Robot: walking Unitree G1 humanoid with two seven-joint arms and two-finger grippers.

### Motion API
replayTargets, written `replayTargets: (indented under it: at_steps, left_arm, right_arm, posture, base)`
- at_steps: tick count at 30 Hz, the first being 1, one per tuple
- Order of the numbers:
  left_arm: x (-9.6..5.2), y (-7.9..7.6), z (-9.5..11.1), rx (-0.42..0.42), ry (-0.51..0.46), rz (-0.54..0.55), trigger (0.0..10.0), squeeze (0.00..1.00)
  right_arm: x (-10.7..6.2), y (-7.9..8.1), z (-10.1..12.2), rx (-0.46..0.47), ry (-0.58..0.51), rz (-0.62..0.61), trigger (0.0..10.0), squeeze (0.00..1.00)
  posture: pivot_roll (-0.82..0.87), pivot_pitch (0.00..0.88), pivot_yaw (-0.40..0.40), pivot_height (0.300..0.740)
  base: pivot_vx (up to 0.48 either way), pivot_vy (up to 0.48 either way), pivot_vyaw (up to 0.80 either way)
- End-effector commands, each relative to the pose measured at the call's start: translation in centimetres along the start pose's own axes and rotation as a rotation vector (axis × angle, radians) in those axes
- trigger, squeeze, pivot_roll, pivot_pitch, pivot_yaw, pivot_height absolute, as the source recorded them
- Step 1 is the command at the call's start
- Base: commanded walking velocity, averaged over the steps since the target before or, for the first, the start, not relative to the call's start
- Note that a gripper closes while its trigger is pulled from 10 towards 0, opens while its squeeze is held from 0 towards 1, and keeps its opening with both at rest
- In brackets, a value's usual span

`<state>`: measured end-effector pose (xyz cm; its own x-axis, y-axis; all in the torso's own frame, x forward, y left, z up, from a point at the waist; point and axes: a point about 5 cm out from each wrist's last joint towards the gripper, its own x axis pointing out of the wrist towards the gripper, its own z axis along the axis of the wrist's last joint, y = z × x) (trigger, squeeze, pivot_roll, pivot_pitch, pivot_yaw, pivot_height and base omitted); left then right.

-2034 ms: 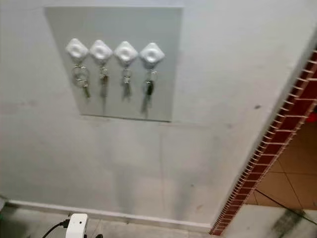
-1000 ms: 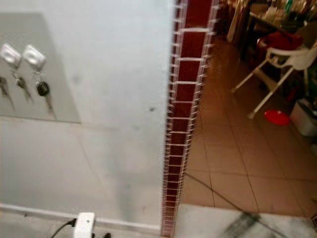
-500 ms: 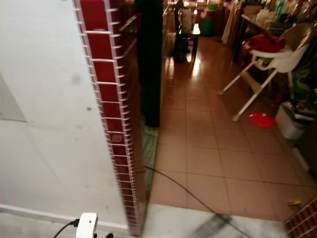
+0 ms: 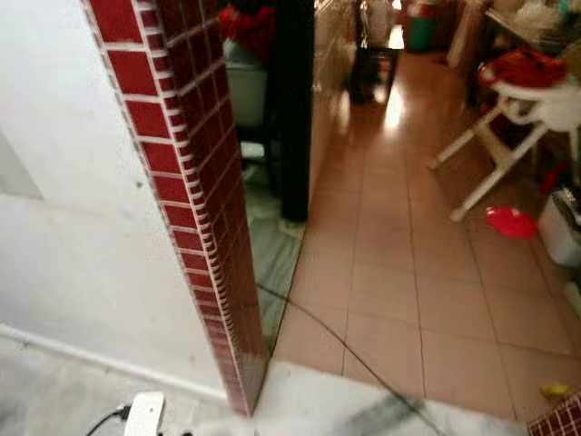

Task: Hang keys on a hook

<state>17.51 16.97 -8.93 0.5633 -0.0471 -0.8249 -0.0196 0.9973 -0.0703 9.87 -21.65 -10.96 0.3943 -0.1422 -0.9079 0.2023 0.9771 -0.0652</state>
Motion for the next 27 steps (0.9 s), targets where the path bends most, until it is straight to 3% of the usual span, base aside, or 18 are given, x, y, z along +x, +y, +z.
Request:
replayTargets:
  at_steps: [1, 10, 27]
  left_arm:
    - [0.03, 0.10, 0.23, 0.001, -0.003, 0.004, 10.0, 0.00]
    - [0.04, -0.03, 0.15, 0.000, 0.000, 0.001, 10.0, 0.00]
    - [0.04, -0.04, 0.08, 0.014, 0.005, 0.005, 10.0, 0.00]
  right_arm:
    - [-0.07, 0.47, -0.72, 0.003, 0.028, 0.007, 10.0, 0.00]
    - [-0.09, 0.53, -0.85, -0.004, 0.033, 0.011, 10.0, 0.00]
    - [0.01, 1.02, -0.33, -0.003, 0.013, 0.022, 10.0, 0.00]
  posture:
    - [-0.03, 0.000, 0.018, 0.740]
    - [-0.03, 0.000, 0.016, 0.740]
    - [-0.04, 0.000, 0.015, 0.740]
  base:
    - [0.000, 0.000, 0.00]
    - [0.000, 0.358, 0.00]
    - [0.000, 0.000, 0.00]
